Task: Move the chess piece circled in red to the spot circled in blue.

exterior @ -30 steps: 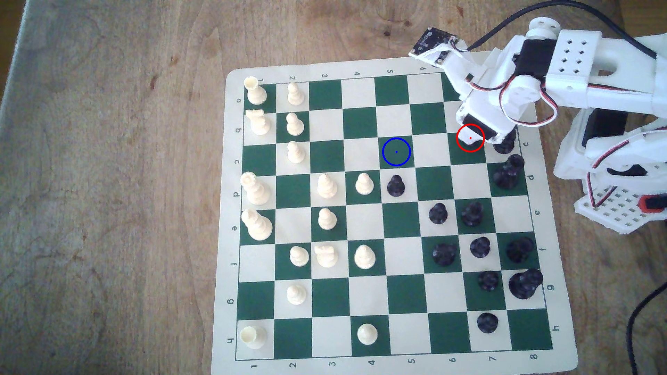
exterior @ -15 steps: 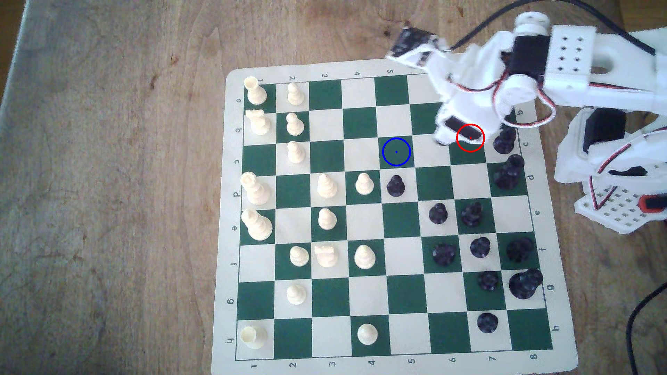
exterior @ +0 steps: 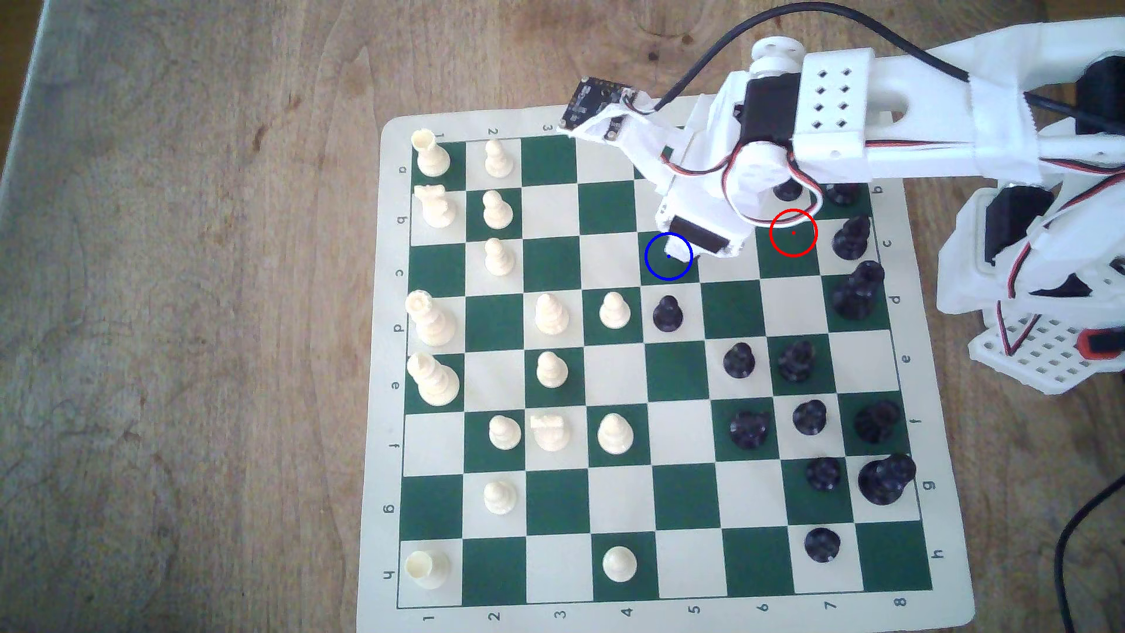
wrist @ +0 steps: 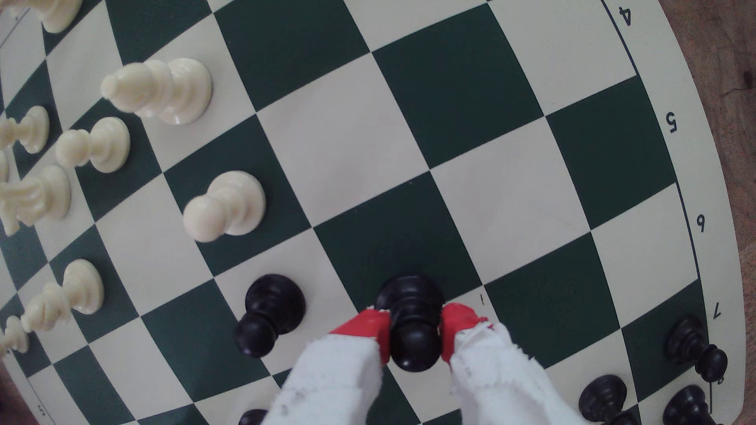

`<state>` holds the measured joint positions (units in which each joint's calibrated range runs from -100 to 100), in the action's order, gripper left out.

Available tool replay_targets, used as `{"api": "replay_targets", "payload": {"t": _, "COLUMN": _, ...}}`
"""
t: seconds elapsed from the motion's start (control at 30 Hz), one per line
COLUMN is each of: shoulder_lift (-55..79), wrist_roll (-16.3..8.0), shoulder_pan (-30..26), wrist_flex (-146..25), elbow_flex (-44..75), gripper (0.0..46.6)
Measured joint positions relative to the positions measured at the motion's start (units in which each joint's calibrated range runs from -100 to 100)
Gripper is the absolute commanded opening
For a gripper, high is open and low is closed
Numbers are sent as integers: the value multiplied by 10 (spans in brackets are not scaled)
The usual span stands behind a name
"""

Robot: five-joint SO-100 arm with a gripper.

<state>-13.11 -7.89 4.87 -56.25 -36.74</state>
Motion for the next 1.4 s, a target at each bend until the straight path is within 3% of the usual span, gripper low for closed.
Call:
{"api": "replay_targets", "payload": {"t": 1.13, "shoulder_lift": 83, "wrist_roll": 0, "shoulder_pan": -10, "wrist_flex": 25, "elbow_flex": 45, "gripper": 7}}
{"api": "replay_targets", "payload": {"t": 1.3, "shoulder_lift": 85, "wrist_roll": 0, "shoulder_pan": -6, "wrist_flex": 30, "elbow_flex": 45, "gripper": 128}}
{"api": "replay_targets", "payload": {"t": 1.33, "shoulder_lift": 85, "wrist_roll": 0, "shoulder_pan": -6, "wrist_flex": 32, "elbow_flex": 45, "gripper": 172}}
{"api": "replay_targets", "payload": {"t": 1.4, "shoulder_lift": 87, "wrist_roll": 0, "shoulder_pan": -2, "wrist_flex": 33, "elbow_flex": 45, "gripper": 199}}
